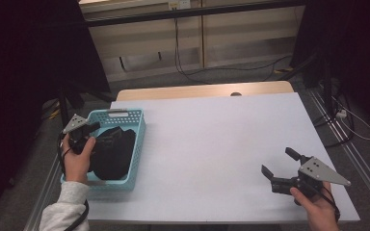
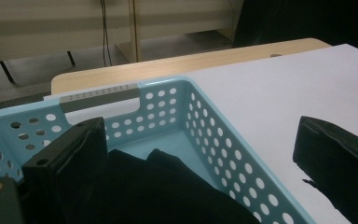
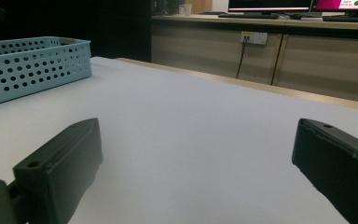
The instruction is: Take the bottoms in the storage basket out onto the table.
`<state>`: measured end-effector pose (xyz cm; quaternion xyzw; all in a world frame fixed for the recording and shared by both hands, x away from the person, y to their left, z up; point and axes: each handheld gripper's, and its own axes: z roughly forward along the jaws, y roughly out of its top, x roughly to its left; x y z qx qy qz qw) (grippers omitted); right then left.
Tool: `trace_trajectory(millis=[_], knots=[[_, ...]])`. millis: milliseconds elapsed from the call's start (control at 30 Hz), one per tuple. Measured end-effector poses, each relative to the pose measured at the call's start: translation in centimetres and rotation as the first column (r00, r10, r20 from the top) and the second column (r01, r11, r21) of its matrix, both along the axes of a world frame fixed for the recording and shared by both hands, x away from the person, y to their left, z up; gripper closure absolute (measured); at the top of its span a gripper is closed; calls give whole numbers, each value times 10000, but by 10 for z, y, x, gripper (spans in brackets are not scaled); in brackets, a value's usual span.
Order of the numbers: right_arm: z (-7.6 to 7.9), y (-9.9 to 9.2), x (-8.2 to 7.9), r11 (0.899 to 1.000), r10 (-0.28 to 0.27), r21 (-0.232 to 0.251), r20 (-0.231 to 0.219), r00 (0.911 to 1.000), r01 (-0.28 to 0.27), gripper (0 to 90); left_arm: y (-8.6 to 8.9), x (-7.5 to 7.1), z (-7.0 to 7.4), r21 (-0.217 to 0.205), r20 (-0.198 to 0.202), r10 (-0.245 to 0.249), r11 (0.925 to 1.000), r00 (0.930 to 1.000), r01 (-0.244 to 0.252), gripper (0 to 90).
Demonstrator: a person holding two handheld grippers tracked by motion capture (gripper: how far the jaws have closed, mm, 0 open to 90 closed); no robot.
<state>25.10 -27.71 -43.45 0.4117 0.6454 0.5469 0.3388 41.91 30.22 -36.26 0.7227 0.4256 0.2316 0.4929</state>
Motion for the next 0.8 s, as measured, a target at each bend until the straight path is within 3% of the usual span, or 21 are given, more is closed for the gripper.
trace_trajectory(millis=[267, 300, 367, 567, 800], knots=[[0, 0, 0, 10000, 17, -47, -10, 10000, -17, 9, 6, 11, -9, 342, -321, 93, 9994, 9994, -82, 33], [0, 0, 0, 10000, 12, -59, -4, 10000, -12, 9, 8, 14, -13, 647, -345, 3, 9979, 9994, 19, 33], [0, 0, 0, 10000, 9, -54, -4, 10000, -9, 9, 8, 16, -15, 828, -414, -20, 9966, 9991, 54, 33], [0, 0, 0, 10000, -13, -36, -17, 10000, 12, 10, 12, 23, -24, 929, -703, 103, 9957, 9975, -38, 33], [0, 0, 0, 10000, 36, -74, -13, 10000, -36, 10, 11, 30, -31, 1409, -1018, 237, 9900, 9945, -92, 36]])
